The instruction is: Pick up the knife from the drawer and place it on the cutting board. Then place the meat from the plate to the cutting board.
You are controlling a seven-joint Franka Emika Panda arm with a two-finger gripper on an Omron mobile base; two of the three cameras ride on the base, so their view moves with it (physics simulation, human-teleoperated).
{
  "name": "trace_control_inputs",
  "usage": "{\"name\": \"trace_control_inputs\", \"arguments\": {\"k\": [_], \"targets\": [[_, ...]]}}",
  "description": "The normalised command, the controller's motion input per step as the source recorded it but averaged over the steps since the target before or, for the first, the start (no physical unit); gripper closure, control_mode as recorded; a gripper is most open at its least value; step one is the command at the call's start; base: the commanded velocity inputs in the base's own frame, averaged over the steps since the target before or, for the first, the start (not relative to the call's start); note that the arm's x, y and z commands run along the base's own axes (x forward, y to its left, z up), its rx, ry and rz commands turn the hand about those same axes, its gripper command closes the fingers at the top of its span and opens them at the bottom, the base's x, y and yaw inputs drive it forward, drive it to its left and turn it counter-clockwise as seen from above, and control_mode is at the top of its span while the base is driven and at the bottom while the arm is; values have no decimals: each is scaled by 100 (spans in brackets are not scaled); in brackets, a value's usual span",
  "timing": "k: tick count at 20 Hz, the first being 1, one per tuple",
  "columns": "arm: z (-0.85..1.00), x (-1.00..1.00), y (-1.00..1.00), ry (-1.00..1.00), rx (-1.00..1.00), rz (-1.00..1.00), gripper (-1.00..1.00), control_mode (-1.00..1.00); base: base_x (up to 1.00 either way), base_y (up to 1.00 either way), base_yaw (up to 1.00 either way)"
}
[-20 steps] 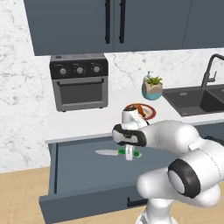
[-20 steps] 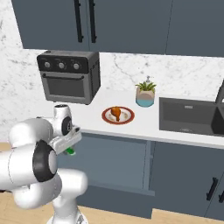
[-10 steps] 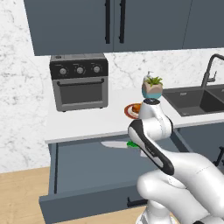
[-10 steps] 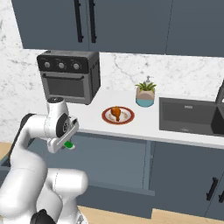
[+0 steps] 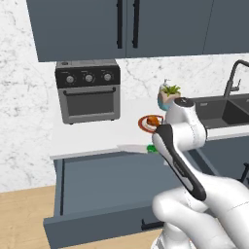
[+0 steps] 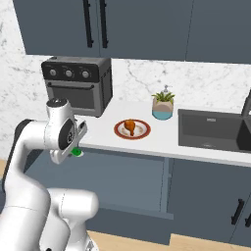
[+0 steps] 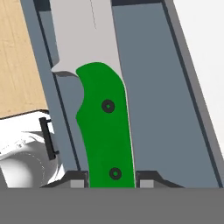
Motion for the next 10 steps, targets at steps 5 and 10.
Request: {"name": "trace_control_inputs", "arguments": {"k": [5,10], "targets": [[-2,-12,0,-3,0,1,100,-100,0,0,0],[0,0,0,0,0,0,100,100,-78,-73,-25]]}}
